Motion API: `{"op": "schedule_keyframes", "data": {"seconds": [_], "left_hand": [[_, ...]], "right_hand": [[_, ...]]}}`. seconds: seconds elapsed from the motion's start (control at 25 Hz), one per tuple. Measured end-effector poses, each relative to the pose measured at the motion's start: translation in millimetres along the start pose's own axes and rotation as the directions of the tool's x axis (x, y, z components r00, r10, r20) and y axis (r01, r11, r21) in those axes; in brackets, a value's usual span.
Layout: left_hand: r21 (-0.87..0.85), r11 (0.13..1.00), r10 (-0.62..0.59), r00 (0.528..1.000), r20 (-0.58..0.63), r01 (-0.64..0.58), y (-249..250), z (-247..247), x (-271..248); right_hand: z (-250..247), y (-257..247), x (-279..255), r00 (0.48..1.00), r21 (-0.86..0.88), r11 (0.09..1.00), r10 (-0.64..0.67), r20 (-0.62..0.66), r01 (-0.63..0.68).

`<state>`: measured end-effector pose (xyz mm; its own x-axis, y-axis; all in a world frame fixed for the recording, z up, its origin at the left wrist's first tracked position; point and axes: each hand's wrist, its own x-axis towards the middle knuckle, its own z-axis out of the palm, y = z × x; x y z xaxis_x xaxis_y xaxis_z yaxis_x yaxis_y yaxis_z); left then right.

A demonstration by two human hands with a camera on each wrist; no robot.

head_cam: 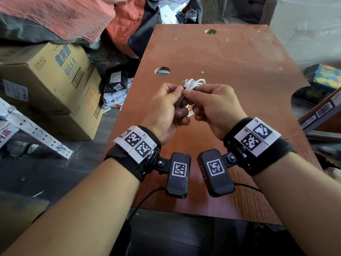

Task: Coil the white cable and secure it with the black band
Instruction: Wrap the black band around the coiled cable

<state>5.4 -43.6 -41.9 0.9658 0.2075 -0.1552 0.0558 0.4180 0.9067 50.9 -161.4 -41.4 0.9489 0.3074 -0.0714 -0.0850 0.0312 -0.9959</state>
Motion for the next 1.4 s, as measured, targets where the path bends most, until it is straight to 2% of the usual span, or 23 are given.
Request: {"op": "schedule_keyframes", "data": {"seconds": [0.2, 0.44, 0.76, 1.08, 1.28, 1.4], "left_hand": [[0.058, 0.998, -0.022, 1.000, 0.012, 0.021, 0.5, 1.3, -1.0], [0.248, 0.969, -0.013, 0.999, -0.044, 0.023, -0.1, -1.1, 0.4], [0.240, 0.971, 0.012, 0.997, -0.078, 0.007, 2.4, -8.7, 4.4], [0.370, 0.927, 0.100, 0.991, -0.091, -0.060, 3.7, -14.1, 6.5], [0.334, 0.942, 0.030, 1.000, -0.007, -0.026, 7.4, -12.2, 4.2], [0.340, 0.940, 0.034, 0.999, -0.017, -0.026, 5.6, -11.1, 3.3]], "right_hand": [[-0.4, 1.1, 0.8, 1.000, -0.014, 1.000, 0.010, -0.015, -0.010], [-2.3, 1.6, 1.7, 0.997, -0.036, 0.999, 0.017, -0.070, -0.020], [-3.6, -0.9, 1.5, 0.997, -0.017, 1.000, 0.017, -0.073, -0.018], [-8.6, -4.1, -0.3, 0.997, 0.019, 0.998, 0.060, -0.050, -0.059], [-2.3, -3.7, 1.9, 0.995, 0.053, 0.996, 0.072, -0.075, -0.068], [1.9, -2.8, 3.1, 0.993, 0.034, 0.995, 0.100, -0.054, -0.099]]}}
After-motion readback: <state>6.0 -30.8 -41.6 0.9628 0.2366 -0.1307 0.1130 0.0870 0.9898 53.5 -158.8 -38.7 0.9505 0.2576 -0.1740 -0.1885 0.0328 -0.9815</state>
